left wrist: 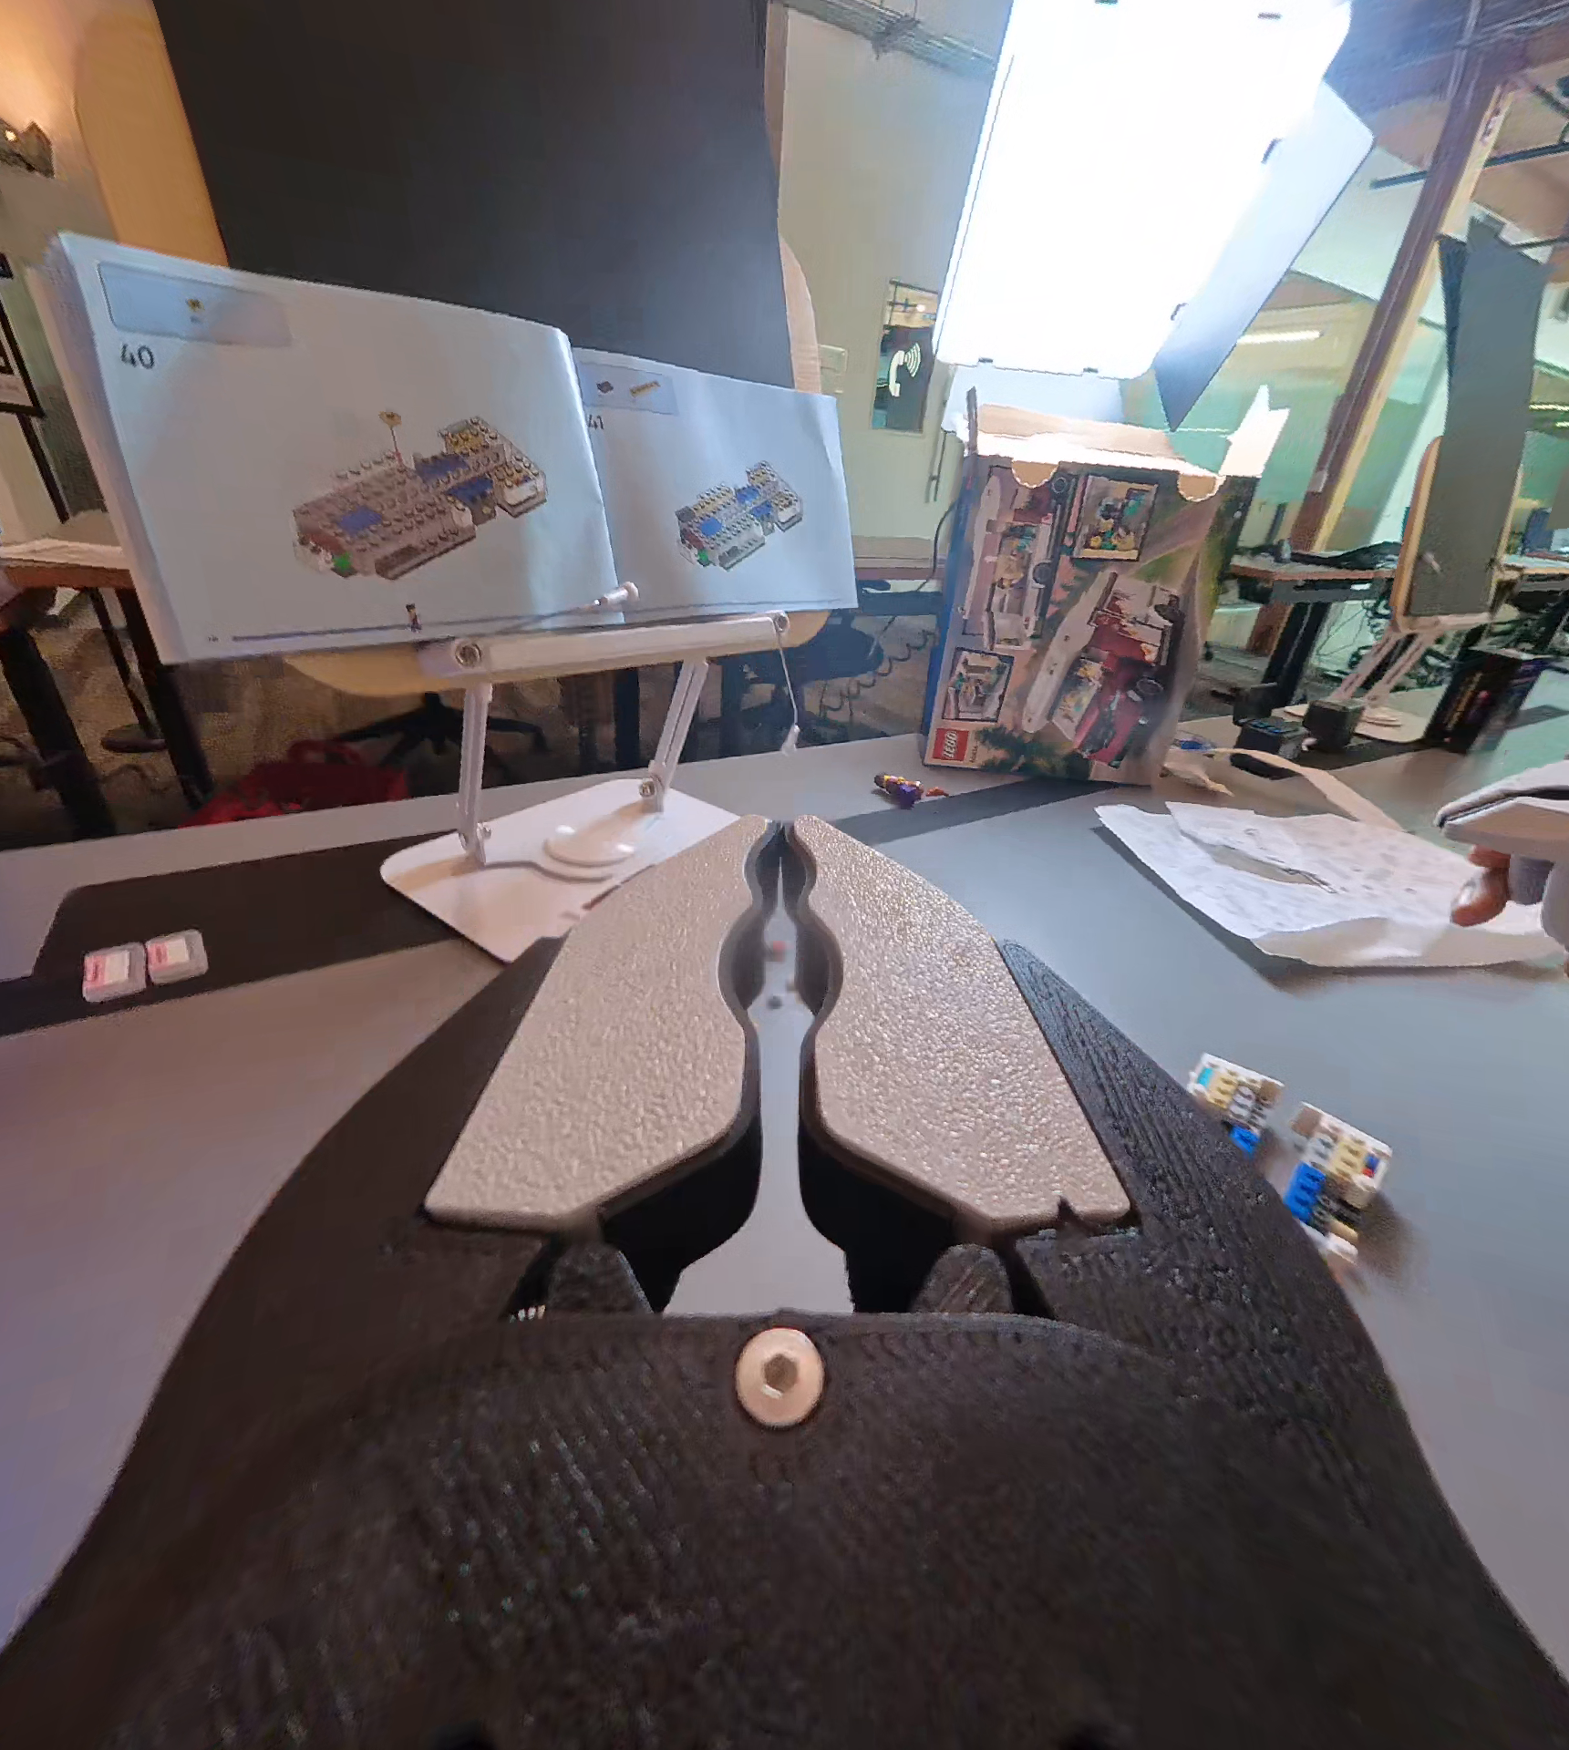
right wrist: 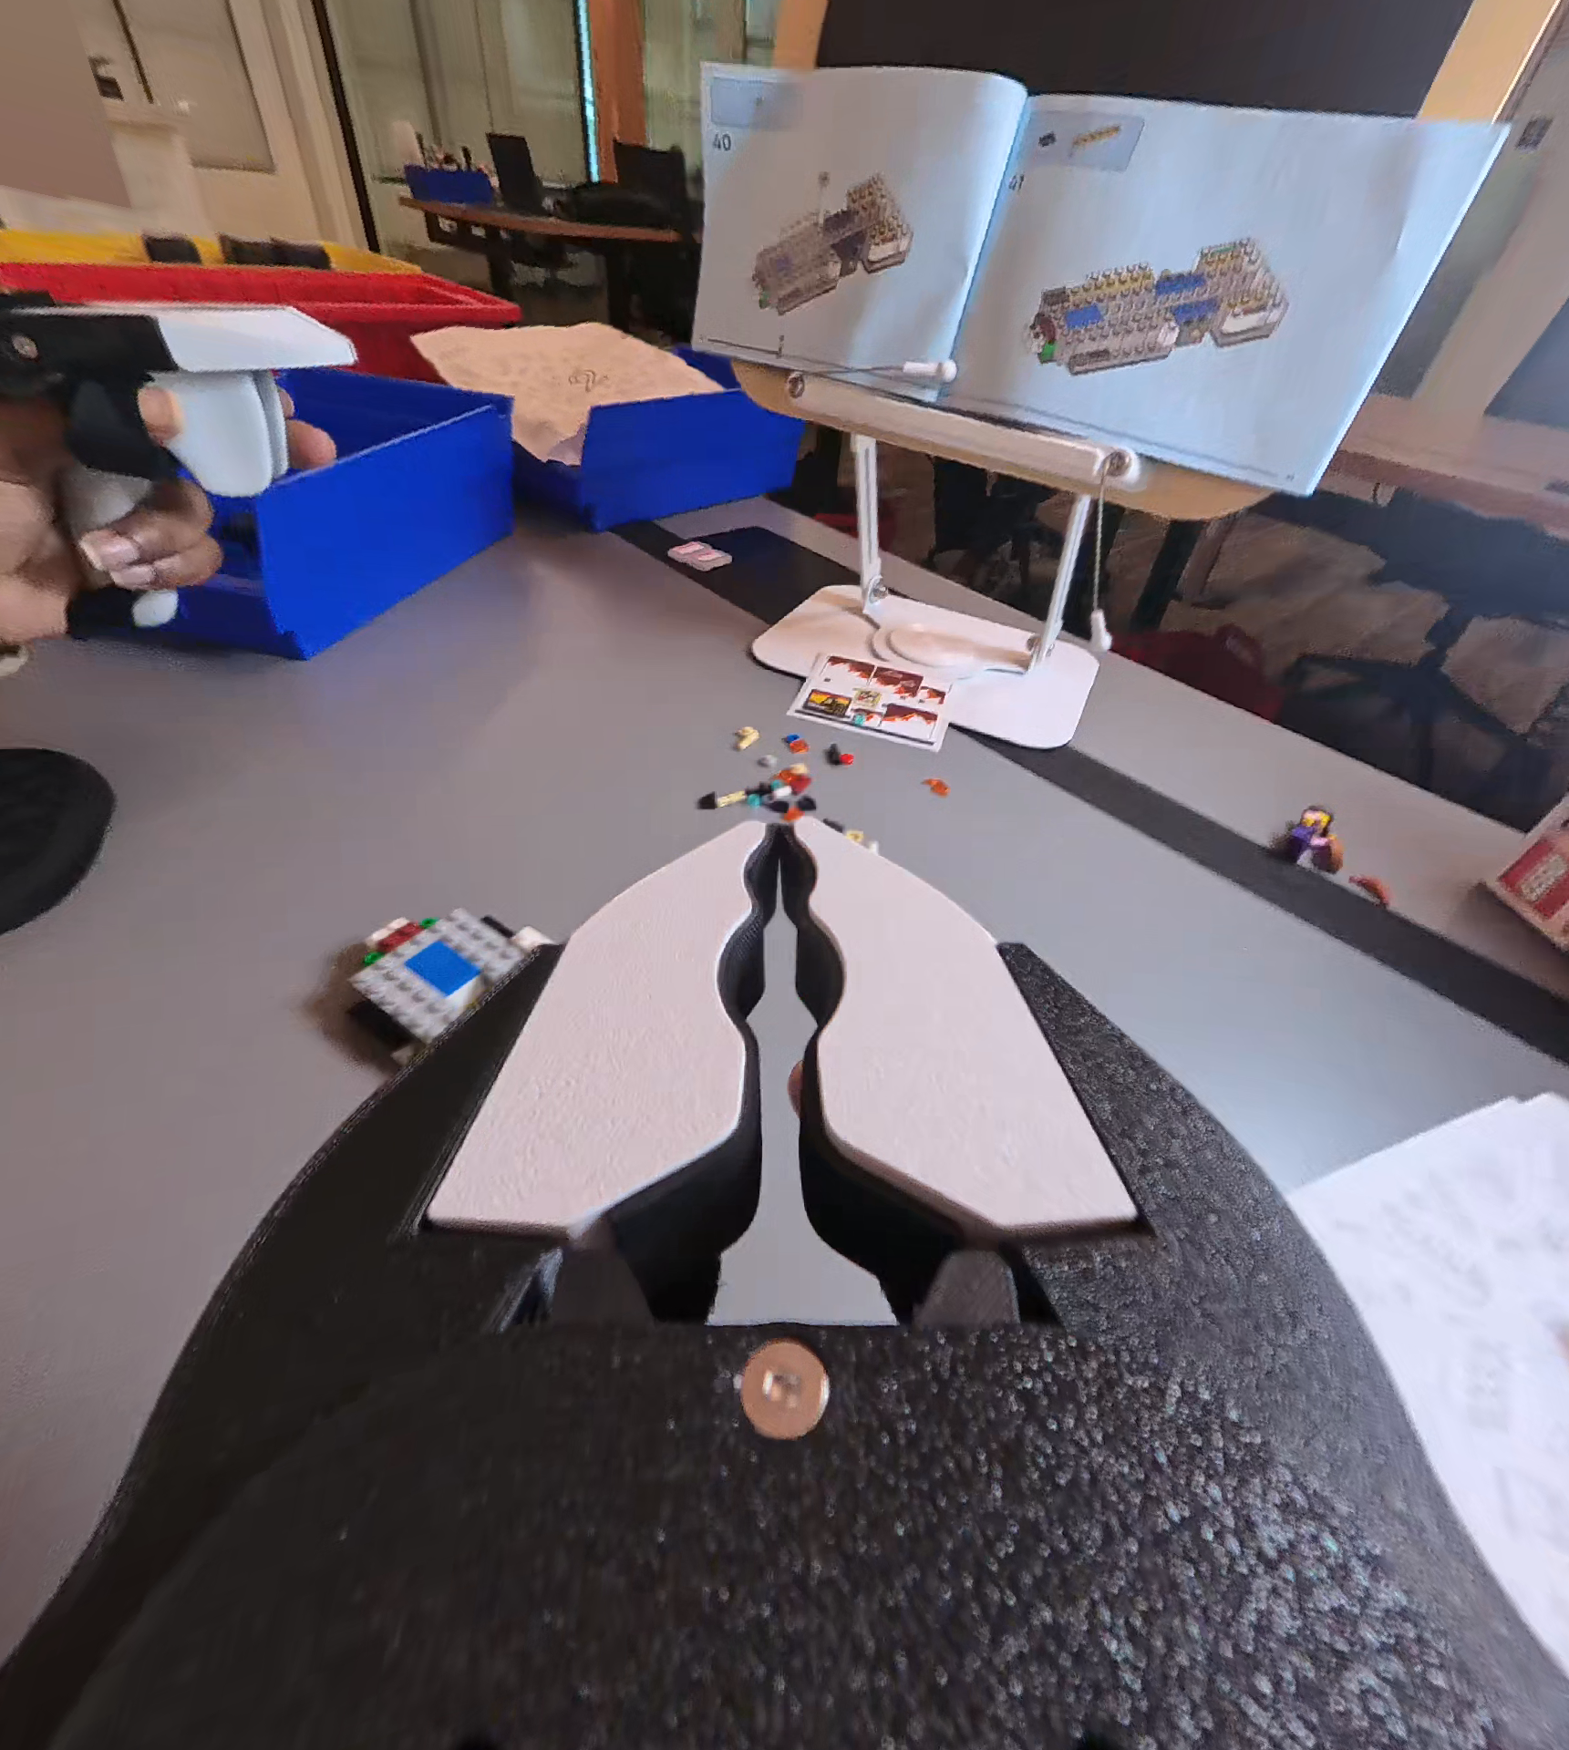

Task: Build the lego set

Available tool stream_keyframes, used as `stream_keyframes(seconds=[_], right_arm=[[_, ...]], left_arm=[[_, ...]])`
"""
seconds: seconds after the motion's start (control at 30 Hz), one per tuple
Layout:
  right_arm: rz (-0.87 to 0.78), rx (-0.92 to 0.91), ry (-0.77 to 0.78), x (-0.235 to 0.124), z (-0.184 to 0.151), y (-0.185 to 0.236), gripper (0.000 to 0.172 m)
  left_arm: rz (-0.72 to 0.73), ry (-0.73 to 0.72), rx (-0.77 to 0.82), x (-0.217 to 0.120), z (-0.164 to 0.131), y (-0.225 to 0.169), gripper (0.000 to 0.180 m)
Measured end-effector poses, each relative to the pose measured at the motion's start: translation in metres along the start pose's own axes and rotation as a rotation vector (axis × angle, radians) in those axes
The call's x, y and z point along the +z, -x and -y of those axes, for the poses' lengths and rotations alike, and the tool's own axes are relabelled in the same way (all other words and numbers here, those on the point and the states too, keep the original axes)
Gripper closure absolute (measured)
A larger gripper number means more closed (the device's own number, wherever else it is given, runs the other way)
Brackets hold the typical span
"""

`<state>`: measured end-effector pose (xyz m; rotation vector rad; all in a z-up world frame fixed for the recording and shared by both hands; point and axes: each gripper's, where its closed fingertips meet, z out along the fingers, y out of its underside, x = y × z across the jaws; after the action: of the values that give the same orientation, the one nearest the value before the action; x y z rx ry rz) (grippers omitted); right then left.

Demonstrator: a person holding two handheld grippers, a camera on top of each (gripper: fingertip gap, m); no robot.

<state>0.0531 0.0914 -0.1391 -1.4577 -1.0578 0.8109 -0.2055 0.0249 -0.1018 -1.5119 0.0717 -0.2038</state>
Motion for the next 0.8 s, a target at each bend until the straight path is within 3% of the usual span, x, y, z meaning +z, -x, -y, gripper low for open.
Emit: stream_keyframes(seconds=[0.2,0.33,0.47,0.8], right_arm=[[-0.028,0.004,-0.085,0.0,-0.012,0.028,0.171],[-0.029,-0.064,-0.096,0.006,-0.026,0.025,0.168],[0.009,-0.007,-0.099,0.006,-0.032,0.024,0.165],[0.024,0.048,-0.086,0.005,-0.041,0.017,0.162]], left_arm=[[-0.048,0.086,0.07,-0.016,-0.05,-0.028,0.18],[-0.074,0.112,0.135,-0.009,-0.059,-0.034,0.18],[-0.067,0.13,0.202,-0.008,-0.065,-0.029,0.179],[-0.062,0.143,0.18,-0.005,-0.07,-0.021,0.172]])
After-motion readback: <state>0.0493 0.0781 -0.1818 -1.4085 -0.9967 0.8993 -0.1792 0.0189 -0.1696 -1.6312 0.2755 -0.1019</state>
